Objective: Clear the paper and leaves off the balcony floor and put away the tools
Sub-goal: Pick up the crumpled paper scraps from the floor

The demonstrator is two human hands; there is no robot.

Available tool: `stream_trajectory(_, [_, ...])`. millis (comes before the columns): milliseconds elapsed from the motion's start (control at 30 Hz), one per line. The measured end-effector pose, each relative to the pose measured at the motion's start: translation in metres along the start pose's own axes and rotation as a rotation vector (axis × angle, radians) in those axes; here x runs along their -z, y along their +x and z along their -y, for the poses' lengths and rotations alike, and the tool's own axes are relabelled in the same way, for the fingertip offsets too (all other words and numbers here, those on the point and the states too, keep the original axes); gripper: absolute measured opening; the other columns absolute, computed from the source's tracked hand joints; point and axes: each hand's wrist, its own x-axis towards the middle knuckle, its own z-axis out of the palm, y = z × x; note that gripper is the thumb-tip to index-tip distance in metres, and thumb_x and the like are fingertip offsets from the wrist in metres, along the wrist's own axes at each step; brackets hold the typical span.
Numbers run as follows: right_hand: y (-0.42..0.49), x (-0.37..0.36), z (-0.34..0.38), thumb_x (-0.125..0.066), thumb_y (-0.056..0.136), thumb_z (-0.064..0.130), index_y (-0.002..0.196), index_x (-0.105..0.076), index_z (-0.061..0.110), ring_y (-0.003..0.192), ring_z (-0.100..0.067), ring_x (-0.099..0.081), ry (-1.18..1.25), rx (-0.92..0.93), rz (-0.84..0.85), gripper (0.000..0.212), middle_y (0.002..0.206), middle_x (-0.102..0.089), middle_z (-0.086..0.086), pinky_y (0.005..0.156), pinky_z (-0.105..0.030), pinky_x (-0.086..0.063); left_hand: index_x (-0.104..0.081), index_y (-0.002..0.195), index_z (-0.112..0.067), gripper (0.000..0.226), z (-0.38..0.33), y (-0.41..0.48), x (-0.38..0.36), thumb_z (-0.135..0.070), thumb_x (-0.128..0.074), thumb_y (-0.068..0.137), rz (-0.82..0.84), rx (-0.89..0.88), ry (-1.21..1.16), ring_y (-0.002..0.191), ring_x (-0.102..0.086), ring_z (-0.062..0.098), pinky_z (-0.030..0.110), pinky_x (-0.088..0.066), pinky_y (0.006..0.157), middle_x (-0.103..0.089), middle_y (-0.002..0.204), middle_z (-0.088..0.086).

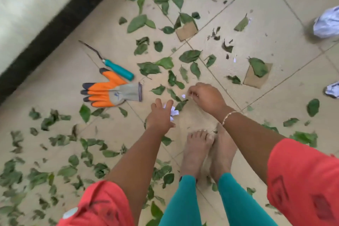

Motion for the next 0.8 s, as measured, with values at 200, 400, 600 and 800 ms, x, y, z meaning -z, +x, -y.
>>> stream_trajectory(200, [0.034,-0.027,-0.006,-0.049,0.089,0.004,0.116,-0.056,0.016,0.098,-0.031,-0.052,-0.175,0.177,0.152,0.030,0.110,-0.050,-0.010,0.065,-0.032,-0.037,-0.046,0.121,-0.006,0.034,0.011,0.013,-0.028,-0.018,-0.055,0.090,-0.047,0.009,-0.099,0.107,-0.044,0.029,0.033,-0.041,0.075,-0.039,0.123,0.014])
stream_trajectory(400, [0.030,-0.023,-0.020,-0.044,0.091,0.006,0.097,-0.056,0.007,0.090,-0.028,-0.054,-0.095,0.150,0.119,0.013,0.099,-0.053,-0.010,0.066,-0.032,-0.038,-0.056,0.082,-0.007,0.014,0.013,0.011,0.000,-0.017,-0.066,0.084,-0.334,0.035,-0.525,0.088,-0.053,0.020,0.024,-0.032,0.063,-0.047,0.114,0.008])
stream_trajectory(600, [0.009,0.014,-0.055,-0.049,0.084,-0.004,0.087,-0.059,0.007,0.061,-0.015,-0.051,0.393,-0.017,-0.072,0.015,0.071,-0.054,0.004,0.059,-0.021,-0.037,-0.052,0.097,-0.006,0.026,-0.010,0.056,0.062,-0.027,-0.057,0.083,-0.464,-0.029,-0.517,0.082,-0.041,0.021,0.029,-0.022,0.062,-0.046,0.084,0.007])
stream_trajectory(800, [-0.018,0.032,-0.098,-0.039,0.086,-0.010,0.082,-0.061,0.004,0.079,-0.014,-0.051,0.766,-0.437,-0.448,0.026,0.085,-0.059,-0.008,0.071,-0.005,-0.038,-0.051,0.123,-0.011,0.034,-0.053,0.116,0.120,-0.007,-0.048,0.089,-0.539,0.032,-0.545,0.101,-0.055,0.029,0.028,-0.033,0.071,-0.059,0.112,0.014])
